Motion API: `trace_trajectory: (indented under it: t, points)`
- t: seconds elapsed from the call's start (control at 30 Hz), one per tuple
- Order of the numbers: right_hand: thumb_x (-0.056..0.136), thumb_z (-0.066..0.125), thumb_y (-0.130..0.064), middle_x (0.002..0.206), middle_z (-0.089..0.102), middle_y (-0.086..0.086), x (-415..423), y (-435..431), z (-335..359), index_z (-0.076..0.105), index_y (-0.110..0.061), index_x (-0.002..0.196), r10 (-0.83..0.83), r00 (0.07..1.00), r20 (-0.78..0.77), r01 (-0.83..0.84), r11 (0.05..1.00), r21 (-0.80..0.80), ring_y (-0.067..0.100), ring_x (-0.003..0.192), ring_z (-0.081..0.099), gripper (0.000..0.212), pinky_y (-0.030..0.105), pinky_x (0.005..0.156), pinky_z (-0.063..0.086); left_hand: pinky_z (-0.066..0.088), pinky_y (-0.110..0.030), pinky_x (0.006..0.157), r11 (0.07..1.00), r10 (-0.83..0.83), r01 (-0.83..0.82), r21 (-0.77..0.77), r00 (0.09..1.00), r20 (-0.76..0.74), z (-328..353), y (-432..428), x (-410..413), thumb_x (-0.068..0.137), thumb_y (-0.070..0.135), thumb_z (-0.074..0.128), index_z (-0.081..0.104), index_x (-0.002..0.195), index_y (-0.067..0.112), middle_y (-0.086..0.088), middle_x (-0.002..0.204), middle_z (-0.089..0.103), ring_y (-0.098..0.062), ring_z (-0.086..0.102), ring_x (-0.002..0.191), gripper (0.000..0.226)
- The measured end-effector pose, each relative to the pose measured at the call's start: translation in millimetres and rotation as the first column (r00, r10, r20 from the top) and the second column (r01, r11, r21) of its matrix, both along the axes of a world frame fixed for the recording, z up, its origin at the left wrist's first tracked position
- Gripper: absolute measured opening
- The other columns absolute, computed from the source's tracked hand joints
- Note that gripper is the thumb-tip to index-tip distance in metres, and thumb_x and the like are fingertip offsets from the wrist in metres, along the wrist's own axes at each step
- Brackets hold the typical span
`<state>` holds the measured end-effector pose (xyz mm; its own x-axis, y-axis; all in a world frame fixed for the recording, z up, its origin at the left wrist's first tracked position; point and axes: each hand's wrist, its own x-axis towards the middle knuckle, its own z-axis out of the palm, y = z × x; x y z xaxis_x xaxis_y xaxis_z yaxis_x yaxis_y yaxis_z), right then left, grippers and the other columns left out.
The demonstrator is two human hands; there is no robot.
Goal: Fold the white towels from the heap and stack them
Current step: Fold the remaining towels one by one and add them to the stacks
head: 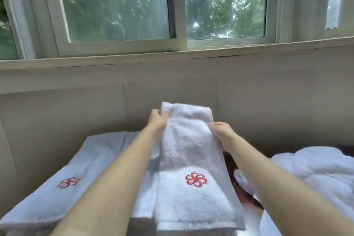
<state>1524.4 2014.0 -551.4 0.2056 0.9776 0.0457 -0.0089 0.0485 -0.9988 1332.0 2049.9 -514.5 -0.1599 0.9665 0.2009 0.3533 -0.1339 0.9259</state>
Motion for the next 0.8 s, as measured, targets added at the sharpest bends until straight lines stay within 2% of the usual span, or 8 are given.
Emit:
trace_trajectory:
  t: [0.07,0.13,0.23,0.33,0.43,0.57,0.7,0.8]
  points:
    - [0.094,0.059,-0.025,0.090,0.062,0.018,4,30,-51,0.055,0.005,0.116,0.079,0.989,0.123,-0.050,0.973,-0.223,0.028,0.074,0.060,0.037,0.034,0.072,0.046,0.049,-0.030,0.066,0.959,-0.148,0.080,-0.271,0.960,-0.239,-47,20,3,0.100,0.026,0.046,0.044,0.131,-0.005,-0.018,0.104,0.059,-0.030,0.060,0.089,0.044]
    - [0.089,0.064,-0.036,0.103,0.067,0.017,9,50,-81,0.057,0.005,0.116,0.123,0.985,0.120,-0.084,0.953,-0.291,0.029,0.085,0.066,0.050,0.030,0.071,0.050,0.046,-0.027,0.074,0.947,-0.196,0.060,-0.316,0.886,-0.421,-75,37,7,0.099,0.025,0.049,0.044,0.132,-0.004,-0.016,0.118,0.058,-0.028,0.058,0.104,0.044]
    - [0.086,0.068,-0.030,0.092,0.071,0.011,9,67,-96,0.065,0.002,0.105,0.066,0.998,0.000,-0.065,0.982,-0.177,0.024,0.078,0.068,0.037,0.026,0.064,0.052,0.039,-0.027,0.087,0.980,-0.101,0.032,-0.195,0.929,-0.355,-85,56,10,0.096,0.014,0.050,0.037,0.131,0.005,-0.015,0.131,0.049,-0.029,0.051,0.118,0.038]
    - [0.085,0.062,-0.018,0.088,0.069,0.009,0,76,-90,0.064,-0.004,0.099,-0.027,0.995,0.093,0.030,0.999,-0.030,0.022,0.076,0.065,0.020,0.030,0.069,0.050,0.045,-0.035,0.078,0.992,-0.089,0.068,-0.110,0.976,-0.199,-79,69,9,0.093,0.003,0.042,0.030,0.134,0.015,-0.012,0.108,0.052,-0.028,0.053,0.095,0.045]
    - [0.084,0.058,-0.017,0.094,0.068,0.015,-9,85,-74,0.062,-0.001,0.101,-0.084,0.980,0.181,0.069,0.993,0.091,0.026,0.081,0.063,0.023,0.036,0.073,0.050,0.047,-0.037,0.082,1.000,-0.012,0.013,0.003,0.975,-0.220,-74,77,1,0.091,0.002,0.040,0.028,0.142,0.023,-0.011,0.119,0.052,-0.030,0.055,0.104,0.056]
    - [0.087,0.058,-0.022,0.101,0.068,0.011,-15,89,-72,0.061,-0.004,0.112,0.035,0.951,0.309,-0.016,0.998,-0.065,0.023,0.087,0.065,0.031,0.031,0.074,0.050,0.042,-0.039,0.099,0.986,-0.105,0.008,-0.165,0.798,-0.593,-91,80,4,0.096,0.014,0.044,0.014,0.151,0.020,-0.020,0.139,0.042,-0.036,0.048,0.123,0.063]
    - [0.089,0.057,-0.029,0.102,0.062,0.006,-10,83,-74,0.047,-0.005,0.126,0.082,0.963,0.259,-0.039,0.985,-0.168,0.020,0.086,0.062,0.046,0.028,0.067,0.047,0.029,-0.037,0.111,0.966,-0.128,-0.077,-0.247,0.690,-0.713,-88,69,15,0.101,0.020,0.031,-0.001,0.154,0.024,-0.023,0.155,0.004,-0.036,0.033,0.136,0.062]
    - [0.090,0.053,-0.033,0.128,0.047,0.012,-14,81,-71,0.028,-0.010,0.141,-0.069,0.824,0.563,0.128,0.989,-0.067,0.029,0.110,0.053,0.061,0.035,0.087,0.045,0.028,-0.042,0.111,0.972,-0.069,-0.139,-0.189,0.600,-0.797,-89,58,15,0.100,0.020,0.028,0.013,0.152,0.014,-0.018,0.155,0.003,-0.037,0.023,0.138,0.054]
